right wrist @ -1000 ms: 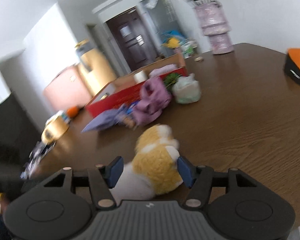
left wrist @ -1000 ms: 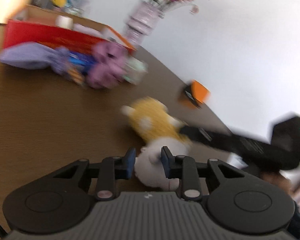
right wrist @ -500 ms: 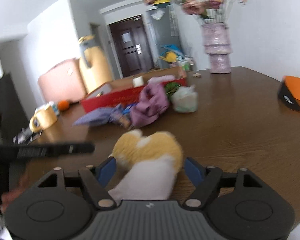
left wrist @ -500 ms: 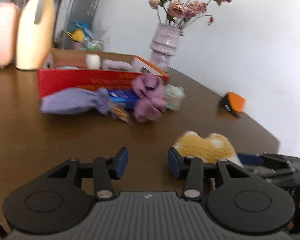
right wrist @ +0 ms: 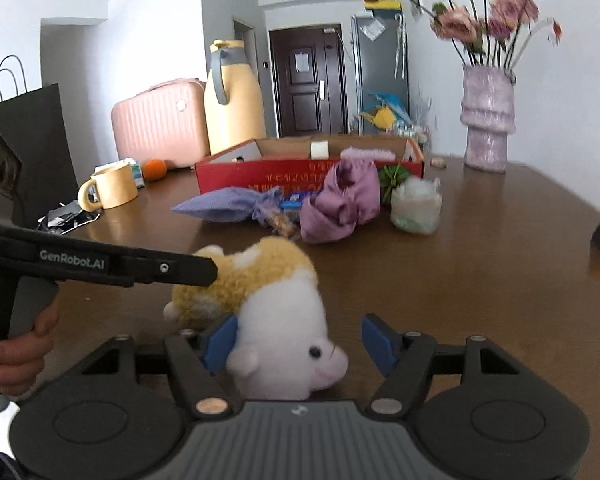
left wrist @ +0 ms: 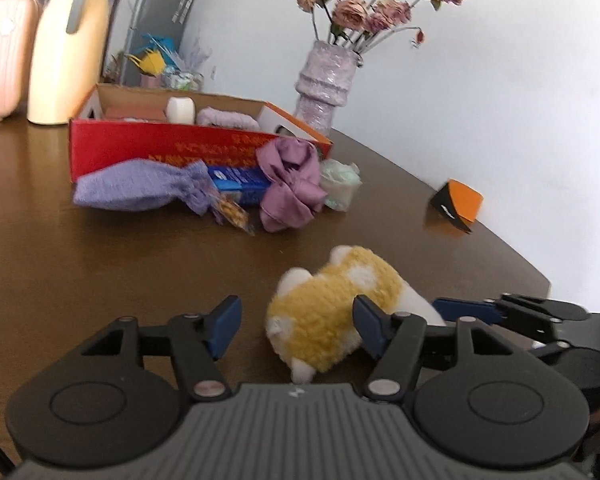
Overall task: Organize soft objects
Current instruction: 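Lower the plush toy into the box and open both grippers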
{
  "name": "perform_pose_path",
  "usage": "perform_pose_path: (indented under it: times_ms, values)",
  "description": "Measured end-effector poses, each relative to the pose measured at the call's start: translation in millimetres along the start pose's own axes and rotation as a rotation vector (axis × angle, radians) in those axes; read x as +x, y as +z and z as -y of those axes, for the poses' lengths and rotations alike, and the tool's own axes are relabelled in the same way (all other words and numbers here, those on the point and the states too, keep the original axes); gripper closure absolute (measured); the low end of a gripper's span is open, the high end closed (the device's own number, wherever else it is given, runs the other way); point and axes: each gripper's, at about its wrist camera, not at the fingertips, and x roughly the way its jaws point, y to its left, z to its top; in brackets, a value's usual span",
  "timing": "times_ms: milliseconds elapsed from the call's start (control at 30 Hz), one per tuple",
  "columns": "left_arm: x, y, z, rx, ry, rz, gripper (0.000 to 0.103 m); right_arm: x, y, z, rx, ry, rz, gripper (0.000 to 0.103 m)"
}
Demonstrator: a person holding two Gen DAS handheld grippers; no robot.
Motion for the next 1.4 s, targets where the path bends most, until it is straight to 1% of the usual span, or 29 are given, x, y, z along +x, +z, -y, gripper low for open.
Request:
perform_pose_path:
  times_ms: [33,67,100,133,167,233,300,400,467,533,600,633,667,733,767,800,833,933,967,1033,1067,1133,1167,1200,1267,1300,1400]
  values:
    - [-1,-1,1,0.001,-0.012,-0.006,0.040,0,-2,2,0.018,0.004,-0.002,0.036]
    - [-1,-2,1,0.004,-0.020,-0.006,0.044,3,-3,3,0.035,0.011,-0.010,0.038]
    - [-1,-4,1,0.007,-0.027,-0.005,0.052,6,-4,3,0.049,0.026,-0.020,0.045]
    - [1,-5,1,0.008,-0.033,-0.009,0.058,7,-5,3,0.059,0.034,-0.018,0.046]
    - [4,-5,0,0.001,-0.044,-0.019,0.060,8,-5,3,0.061,0.038,-0.013,0.047]
    - [4,-4,2,0.008,-0.038,-0.001,0.063,9,-5,2,0.063,0.034,-0.008,0.051]
    - [3,2,5,0.024,-0.039,0.017,0.063,10,-3,4,0.068,0.034,0.003,0.052]
    - [4,22,4,0.012,-0.061,0.041,0.063,6,11,4,0.055,0.020,0.053,0.053]
    - [7,53,2,0.032,-0.077,0.079,0.063,4,34,7,0.032,0.012,0.103,0.053]
    - [15,88,0,0.064,-0.092,0.115,0.063,12,66,16,0.024,0.001,0.138,0.053]
    - [34,127,-6,0.077,-0.093,0.137,0.063,29,102,30,0.022,-0.007,0.168,0.053]
    - [49,148,-12,0.073,-0.088,0.135,0.063,44,120,41,0.030,-0.009,0.172,0.053]
    - [67,169,-18,0.053,-0.077,0.126,0.063,59,137,52,0.055,-0.001,0.161,0.053]
    - [103,200,-32,0.032,-0.060,0.101,0.063,97,169,75,0.109,0.010,0.122,0.053]
    - [121,211,-38,0.030,-0.055,0.082,0.063,117,182,84,0.116,0.004,0.090,0.053]
    - [143,222,-47,0.020,-0.052,0.052,0.063,134,192,91,0.127,-0.009,0.063,0.053]
    - [167,231,-59,-0.025,-0.053,0.011,0.063,152,201,97,0.131,-0.026,0.039,0.054]
    - [219,243,-82,-0.110,-0.046,-0.083,0.063,195,214,106,0.116,-0.085,-0.032,0.054]
    - [231,245,-87,-0.114,-0.038,-0.106,0.065,206,215,107,0.104,-0.103,-0.056,0.054]
    - [252,245,-94,-0.115,-0.007,-0.151,0.072,225,215,104,0.056,-0.145,-0.093,0.053]
    - [261,245,-96,-0.114,0.021,-0.169,0.072,232,213,102,0.042,-0.161,-0.102,0.053]
    - [274,244,-99,-0.112,0.046,-0.201,0.069,243,211,98,0.010,-0.192,-0.095,0.050]
    - [276,245,-100,-0.116,0.054,-0.203,0.069,247,209,97,-0.004,-0.207,-0.103,0.050]
    - [276,245,-100,-0.116,0.050,-0.199,0.069,250,208,95,-0.022,-0.214,-0.105,0.053]
    - [273,246,-100,-0.096,0.050,-0.190,0.069,251,206,92,-0.048,-0.228,-0.099,0.052]
    - [269,245,-99,-0.086,0.064,-0.182,0.069,248,206,92,-0.054,-0.229,-0.098,0.052]
    - [251,248,-97,-0.044,0.107,-0.145,0.064,232,212,91,-0.054,-0.222,-0.069,0.048]
